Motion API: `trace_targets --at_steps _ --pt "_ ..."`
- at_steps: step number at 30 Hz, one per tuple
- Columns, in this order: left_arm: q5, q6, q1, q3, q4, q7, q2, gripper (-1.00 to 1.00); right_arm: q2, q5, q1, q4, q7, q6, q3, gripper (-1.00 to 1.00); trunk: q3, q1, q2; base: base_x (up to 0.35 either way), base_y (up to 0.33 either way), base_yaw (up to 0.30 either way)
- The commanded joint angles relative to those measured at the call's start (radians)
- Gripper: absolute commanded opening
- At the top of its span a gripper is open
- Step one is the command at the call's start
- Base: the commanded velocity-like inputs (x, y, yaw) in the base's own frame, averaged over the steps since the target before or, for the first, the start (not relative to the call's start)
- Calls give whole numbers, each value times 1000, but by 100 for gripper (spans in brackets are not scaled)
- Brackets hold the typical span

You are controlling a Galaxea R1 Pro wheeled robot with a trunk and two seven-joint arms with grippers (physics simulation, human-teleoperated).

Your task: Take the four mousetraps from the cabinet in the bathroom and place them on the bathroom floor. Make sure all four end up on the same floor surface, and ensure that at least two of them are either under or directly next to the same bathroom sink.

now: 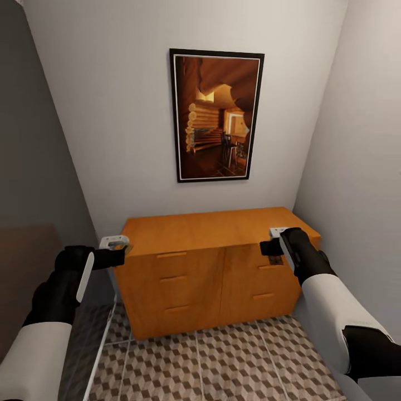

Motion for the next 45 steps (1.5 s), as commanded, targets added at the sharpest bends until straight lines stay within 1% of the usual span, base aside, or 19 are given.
trace_targets --at_steps 1,6,11,14,16,19,22,26,31,40,45 --pt "-6 4 -1 1 0 -9 0 -100 1 9 -1 -1 9 4 -3 -100 -1 0 -1 -304 -93 0" --pt "-6 4 -1 1 1 -9 -4 -100 2 8 -1 0 10 5 -3 -100 -1 0 -1 -304 -94 0" --pt "-5 4 -1 1 1 -9 -22 -100 2 8 -1 0 11 5 -3 -100 -1 0 -1 -304 -94 0" --pt "-5 4 -1 1 2 -9 -26 -100 2 8 -1 0 11 6 -3 -100 -1 0 -1 -304 -93 0" --pt "-4 14 0 -11 13 -17 -25 -100 12 -2 -12 -12 14 14 -10 -100 -1 0 -1 0 0 0" --pt "-3 14 0 -27 30 -17 -25 -100 12 -2 -19 -29 14 14 -11 -100 -1 0 -1 0 0 0" --pt "-3 14 0 -28 23 -18 -25 -100 11 -2 -19 -36 14 14 -11 -100 -1 0 -1 0 0 0" --pt "-4 14 23 -24 40 -21 -44 -100 13 3 4 -13 14 11 -12 -100 -1 0 -1 0 0 0" --pt "-5 14 45 -24 48 -23 -59 -100 11 5 32 -6 14 13 -13 -100 -1 0 -1 0 0 0" --pt "-4 14 48 -23 49 -23 -65 -100 9 10 83 -5 15 14 -13 -100 -1 0 -1 -15 0 0" --pt "-4 14 49 -23 49 -23 -65 -100 9 11 111 -5 15 14 -13 -100 -1 0 -1 -231 0 0"
